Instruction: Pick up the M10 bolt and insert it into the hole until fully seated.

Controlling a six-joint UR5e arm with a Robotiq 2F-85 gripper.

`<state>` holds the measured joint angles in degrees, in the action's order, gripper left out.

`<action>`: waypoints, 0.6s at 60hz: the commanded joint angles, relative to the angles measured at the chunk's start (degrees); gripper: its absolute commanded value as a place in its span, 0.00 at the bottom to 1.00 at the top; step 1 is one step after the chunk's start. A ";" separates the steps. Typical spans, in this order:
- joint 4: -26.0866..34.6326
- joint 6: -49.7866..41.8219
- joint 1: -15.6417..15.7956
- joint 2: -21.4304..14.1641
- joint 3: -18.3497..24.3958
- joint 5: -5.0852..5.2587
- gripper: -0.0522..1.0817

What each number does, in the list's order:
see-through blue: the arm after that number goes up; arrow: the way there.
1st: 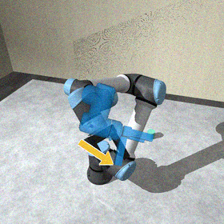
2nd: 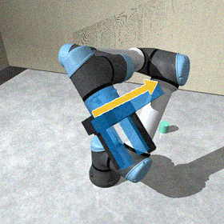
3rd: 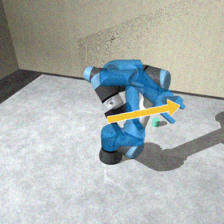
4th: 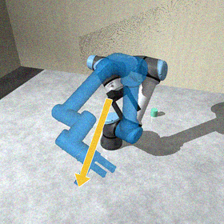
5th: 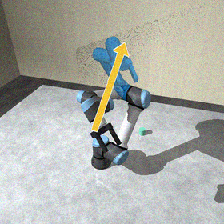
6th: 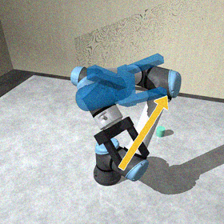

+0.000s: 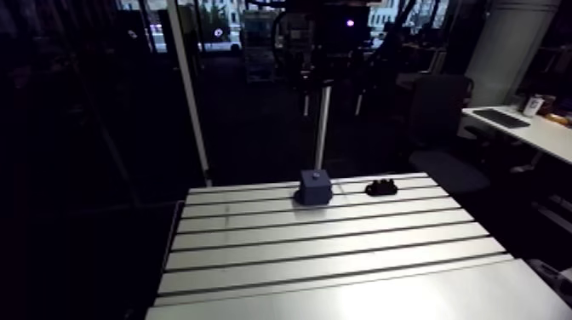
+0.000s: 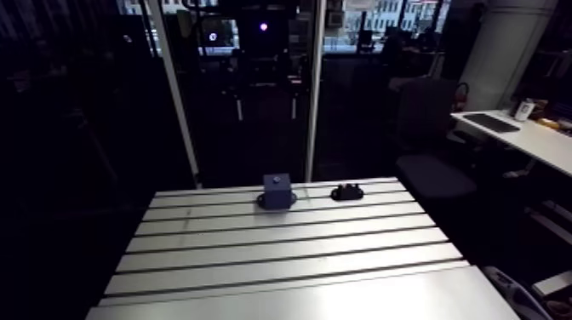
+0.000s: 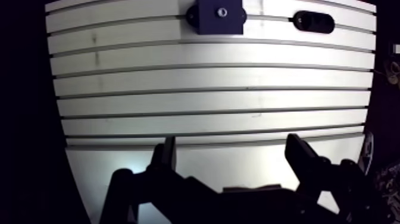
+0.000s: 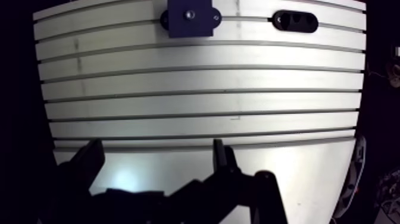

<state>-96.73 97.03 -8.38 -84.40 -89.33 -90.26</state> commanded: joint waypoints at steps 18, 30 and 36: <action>2.62 -0.22 -0.15 -3.11 -0.65 0.41 0.05; 3.25 -0.13 -0.06 -2.22 2.13 0.49 0.05; 4.14 -0.13 -0.06 -2.06 3.17 0.48 0.05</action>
<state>-93.85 96.87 -8.50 -86.90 -88.36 -89.85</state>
